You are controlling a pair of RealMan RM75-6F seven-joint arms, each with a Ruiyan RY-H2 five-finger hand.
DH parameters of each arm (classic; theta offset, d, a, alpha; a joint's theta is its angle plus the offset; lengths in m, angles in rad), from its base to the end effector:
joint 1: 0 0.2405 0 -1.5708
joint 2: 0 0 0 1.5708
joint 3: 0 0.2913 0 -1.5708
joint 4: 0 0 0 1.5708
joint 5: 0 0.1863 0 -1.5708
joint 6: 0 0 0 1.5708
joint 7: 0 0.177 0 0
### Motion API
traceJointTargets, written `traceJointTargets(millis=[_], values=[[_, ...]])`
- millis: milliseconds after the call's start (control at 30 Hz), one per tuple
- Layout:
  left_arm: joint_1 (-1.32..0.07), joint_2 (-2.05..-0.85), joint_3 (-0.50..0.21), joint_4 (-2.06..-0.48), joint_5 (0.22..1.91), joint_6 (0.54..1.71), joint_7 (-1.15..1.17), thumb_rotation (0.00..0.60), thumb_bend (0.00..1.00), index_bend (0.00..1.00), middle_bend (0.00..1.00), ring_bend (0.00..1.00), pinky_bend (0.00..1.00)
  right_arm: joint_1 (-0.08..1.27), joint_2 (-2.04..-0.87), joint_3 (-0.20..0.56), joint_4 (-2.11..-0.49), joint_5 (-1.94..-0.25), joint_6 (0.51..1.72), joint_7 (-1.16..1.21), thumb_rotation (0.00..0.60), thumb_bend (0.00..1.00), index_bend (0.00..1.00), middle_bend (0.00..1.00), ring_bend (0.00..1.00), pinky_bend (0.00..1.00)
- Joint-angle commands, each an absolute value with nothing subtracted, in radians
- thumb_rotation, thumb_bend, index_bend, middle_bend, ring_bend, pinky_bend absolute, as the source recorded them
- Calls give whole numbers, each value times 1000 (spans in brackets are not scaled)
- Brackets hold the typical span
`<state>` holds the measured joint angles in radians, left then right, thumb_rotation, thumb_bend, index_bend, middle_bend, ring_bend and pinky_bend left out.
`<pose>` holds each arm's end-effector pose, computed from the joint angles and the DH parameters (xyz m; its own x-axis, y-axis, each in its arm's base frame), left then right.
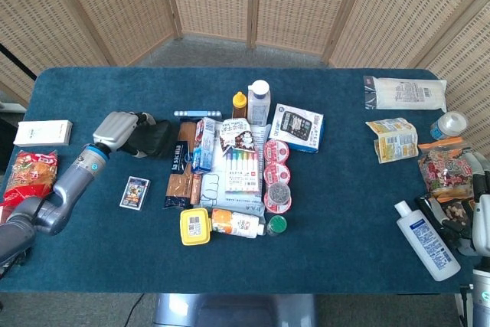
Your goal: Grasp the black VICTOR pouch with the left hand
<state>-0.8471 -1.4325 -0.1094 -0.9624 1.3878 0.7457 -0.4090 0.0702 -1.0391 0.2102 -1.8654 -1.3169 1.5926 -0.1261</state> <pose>-0.2344 0.4833 0.0776 0.4097 0.2900 0.8649 0.8986 -0.2915 -0.3280 -0.3017 -0.2284 0.2557 0.3321 0.2192 0.9174 -0.9407 0.1476 0.3053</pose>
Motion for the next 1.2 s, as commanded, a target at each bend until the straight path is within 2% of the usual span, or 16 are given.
traceJointTargets(millis=[33,300,733,933,1200], values=[[-807,-1359,-135,-1050,1378,820,-423,600,214,658,639,1000,825,74,-1042,211,-1860,-1319,1586,-122,551,284,0,0,0,0],[-738,-1209,-185,-1235,1364,956,-454,600,198,644,631,1000,825,82,-1056,209,-1841,-1331,1574,-105,548,282,0,0,0,0],[-629,-966,-306,-1534,1347,1165,-577,600,185,639,626,996,821,90,-1083,200,-1801,-1343,1548,-61,553,283,0,0,0,0],[-603,-901,-358,-1609,1332,1217,-627,600,182,639,609,990,812,93,-1090,199,-1790,-1342,1537,-50,548,282,0,0,0,0],[-595,-884,-381,-1640,1331,1235,-644,600,176,641,608,988,808,101,-1095,203,-1779,-1335,1524,-43,551,282,0,0,0,0]])
